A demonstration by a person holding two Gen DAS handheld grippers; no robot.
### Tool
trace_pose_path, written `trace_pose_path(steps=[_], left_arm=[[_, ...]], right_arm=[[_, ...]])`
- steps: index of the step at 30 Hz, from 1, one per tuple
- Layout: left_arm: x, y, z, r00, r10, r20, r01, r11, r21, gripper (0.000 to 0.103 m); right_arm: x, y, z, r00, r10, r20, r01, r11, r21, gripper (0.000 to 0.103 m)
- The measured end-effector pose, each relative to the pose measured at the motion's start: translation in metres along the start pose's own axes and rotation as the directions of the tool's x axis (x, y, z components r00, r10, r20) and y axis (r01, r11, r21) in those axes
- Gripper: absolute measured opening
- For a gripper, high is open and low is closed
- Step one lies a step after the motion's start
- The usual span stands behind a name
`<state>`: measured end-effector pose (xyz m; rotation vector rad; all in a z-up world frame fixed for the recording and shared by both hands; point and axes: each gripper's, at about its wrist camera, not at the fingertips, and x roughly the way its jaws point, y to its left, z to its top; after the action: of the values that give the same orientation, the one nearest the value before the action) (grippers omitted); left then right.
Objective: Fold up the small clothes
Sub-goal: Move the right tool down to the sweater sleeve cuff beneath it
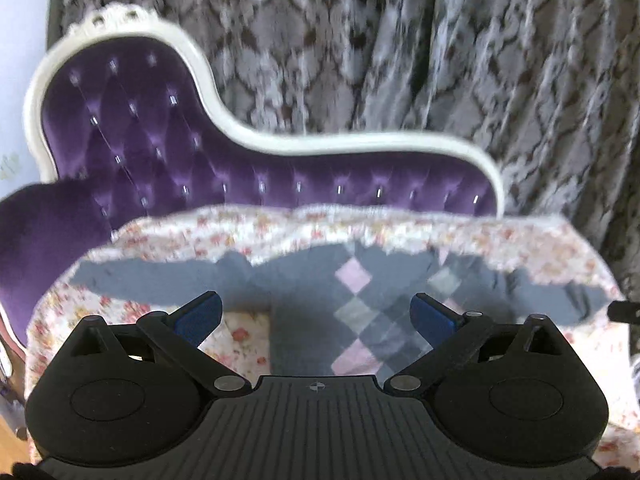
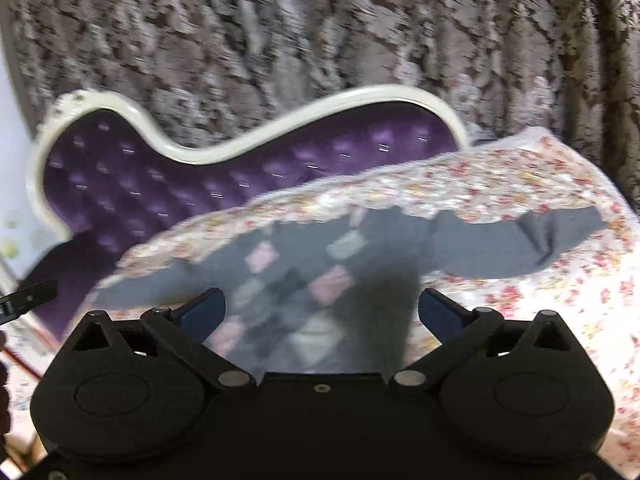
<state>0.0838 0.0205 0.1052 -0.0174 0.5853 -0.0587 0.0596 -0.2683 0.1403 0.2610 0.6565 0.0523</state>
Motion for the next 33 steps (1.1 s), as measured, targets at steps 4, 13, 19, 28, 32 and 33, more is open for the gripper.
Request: trace_pose_path(steps=[4, 13, 19, 28, 32, 33], left_arm=[[0.045, -0.001, -0.011, 0.997, 0.015, -0.076, -0.014, 1.000, 0.003, 0.102], [0.123, 0.005, -0.035, 0.974, 0.035, -0.225, -0.036, 0.999, -0.001, 0.102], [0.156, 0.003, -0.046, 0.962, 0.053, -0.268, -0.048, 0.999, 0.025, 0.102], [0.204, -0.013, -0.067, 0.956, 0.081, -0.283, -0.052, 0.993, 0.108, 0.102], [0.210, 0.003, -0.069, 0.962, -0.024, -0.273, 0.015, 0.999, -0.035, 0.102], [0.214, 0.007, -0.069, 0.953, -0.053, -0.297, 0.032, 0.997, -0.075, 0.102]], right_arm=[[0.039, -0.016, -0.001, 0.996, -0.075, -0.052, 0.076, 0.997, 0.015, 0.102], [0.113, -0.037, -0.011, 0.975, -0.154, -0.162, 0.160, 0.987, 0.030, 0.102], [0.150, -0.049, -0.020, 0.952, -0.202, -0.231, 0.215, 0.976, 0.033, 0.102], [0.181, -0.098, -0.019, 0.927, -0.286, -0.244, 0.310, 0.948, 0.069, 0.102], [0.179, -0.148, -0.004, 0.903, -0.392, -0.177, 0.413, 0.904, 0.107, 0.102], [0.179, -0.148, -0.004, 0.903, -0.392, -0.177, 0.413, 0.904, 0.107, 0.102]])
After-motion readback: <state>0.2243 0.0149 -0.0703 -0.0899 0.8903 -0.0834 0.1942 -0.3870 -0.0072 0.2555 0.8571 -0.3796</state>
